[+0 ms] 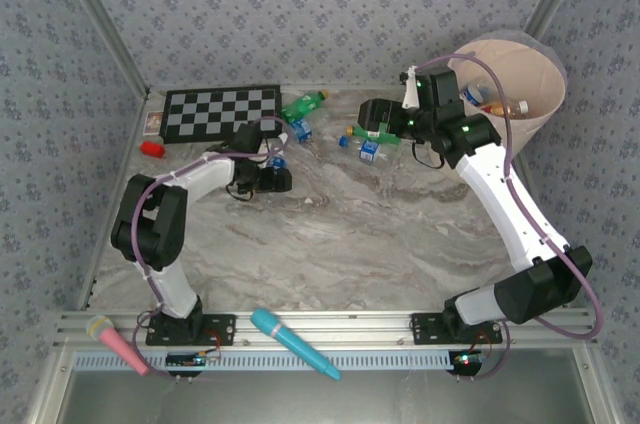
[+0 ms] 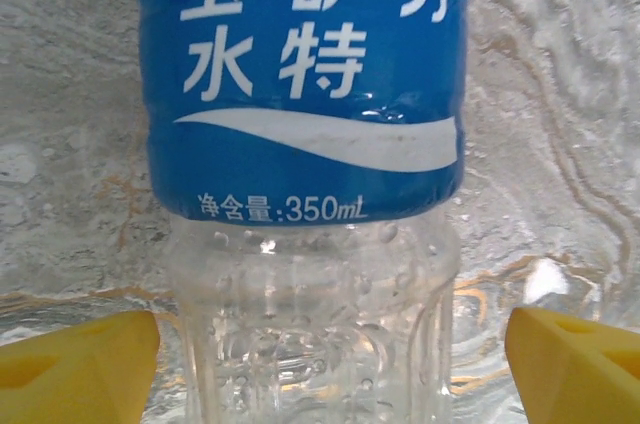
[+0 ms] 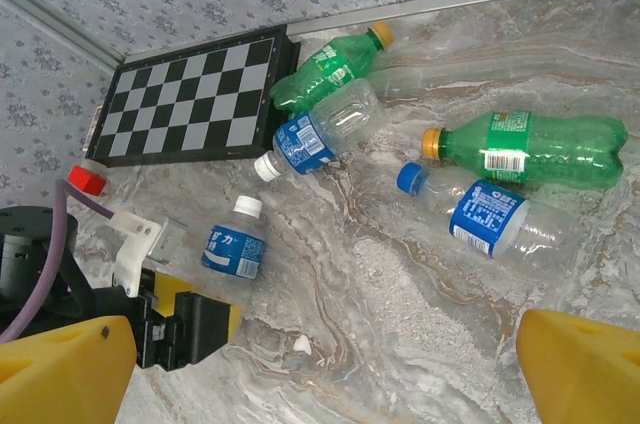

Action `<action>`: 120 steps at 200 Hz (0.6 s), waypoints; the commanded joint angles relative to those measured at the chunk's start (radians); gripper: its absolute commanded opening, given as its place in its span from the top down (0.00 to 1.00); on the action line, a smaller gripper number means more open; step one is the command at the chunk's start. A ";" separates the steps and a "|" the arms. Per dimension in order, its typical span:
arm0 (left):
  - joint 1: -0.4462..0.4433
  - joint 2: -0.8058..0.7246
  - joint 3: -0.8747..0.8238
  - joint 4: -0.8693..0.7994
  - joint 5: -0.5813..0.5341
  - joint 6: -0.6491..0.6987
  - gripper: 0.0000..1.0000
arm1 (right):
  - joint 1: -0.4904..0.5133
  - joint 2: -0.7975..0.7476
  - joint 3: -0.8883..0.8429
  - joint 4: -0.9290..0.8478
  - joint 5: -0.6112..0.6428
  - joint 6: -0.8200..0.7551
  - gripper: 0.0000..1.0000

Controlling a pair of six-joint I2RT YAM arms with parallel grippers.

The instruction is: Put the plastic bottles in the bin

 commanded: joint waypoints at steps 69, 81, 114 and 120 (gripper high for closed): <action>-0.054 -0.015 0.032 -0.038 -0.137 0.031 0.42 | 0.011 0.000 0.031 -0.019 0.010 0.026 0.00; -0.057 -0.039 0.035 -0.038 -0.129 0.030 0.44 | 0.011 0.002 0.030 -0.019 0.010 0.038 0.00; -0.075 -0.111 0.062 -0.042 -0.090 0.016 0.44 | 0.001 0.006 0.018 0.030 -0.022 0.061 0.00; -0.078 -0.124 0.068 -0.041 -0.078 0.013 0.44 | 0.002 0.008 0.015 0.039 -0.027 0.076 0.00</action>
